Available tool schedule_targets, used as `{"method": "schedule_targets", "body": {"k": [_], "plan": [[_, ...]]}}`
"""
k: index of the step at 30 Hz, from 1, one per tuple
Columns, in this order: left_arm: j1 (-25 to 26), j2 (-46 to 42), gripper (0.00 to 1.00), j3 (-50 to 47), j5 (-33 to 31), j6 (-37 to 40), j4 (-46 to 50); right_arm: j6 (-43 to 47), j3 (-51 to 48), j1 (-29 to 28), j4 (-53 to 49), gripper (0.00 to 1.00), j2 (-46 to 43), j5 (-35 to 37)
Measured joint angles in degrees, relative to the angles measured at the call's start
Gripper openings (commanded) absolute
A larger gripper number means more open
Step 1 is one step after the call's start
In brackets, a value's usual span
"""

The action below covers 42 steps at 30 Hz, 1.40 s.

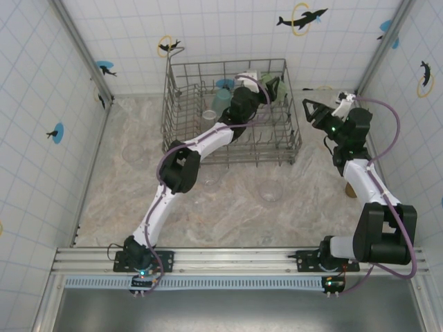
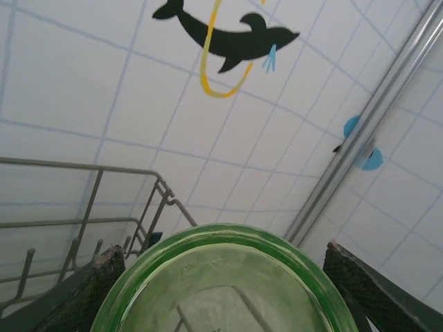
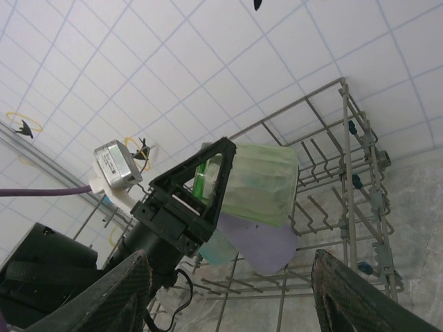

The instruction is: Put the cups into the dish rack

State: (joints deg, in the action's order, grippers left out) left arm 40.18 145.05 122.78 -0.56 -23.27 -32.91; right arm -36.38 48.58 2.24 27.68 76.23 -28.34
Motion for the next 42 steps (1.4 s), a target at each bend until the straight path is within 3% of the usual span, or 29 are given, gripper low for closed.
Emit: {"method": "schedule_targets", "body": {"k": [9, 16, 22, 31, 42], "plan": [[5.0, -18.7, 0.00, -18.9, -0.4, 5.8, 2.2, 1.9, 0.0, -1.5, -5.4, 0.64, -1.9, 1.8], [4.0, -27.6, 0.00, -21.4, -1.1, 7.9, 2.1, 3.0, 0.0, -2.2, -8.7, 0.64, -4.9, 3.0], [3.7, -34.5, 0.00, -32.9, -6.5, 10.9, 3.3, 3.7, 0.0, -3.2, -11.5, 0.64, -5.7, 3.9], [0.0, -35.8, 0.00, -41.2, -10.3, 12.6, 7.4, 4.4, 0.0, -4.3, -14.4, 0.64, -5.7, 5.1], [-5.3, -35.8, 0.00, -41.5, -10.1, 12.3, 8.9, 4.9, 0.0, -5.7, -14.7, 0.65, -5.7, 7.5]]}}
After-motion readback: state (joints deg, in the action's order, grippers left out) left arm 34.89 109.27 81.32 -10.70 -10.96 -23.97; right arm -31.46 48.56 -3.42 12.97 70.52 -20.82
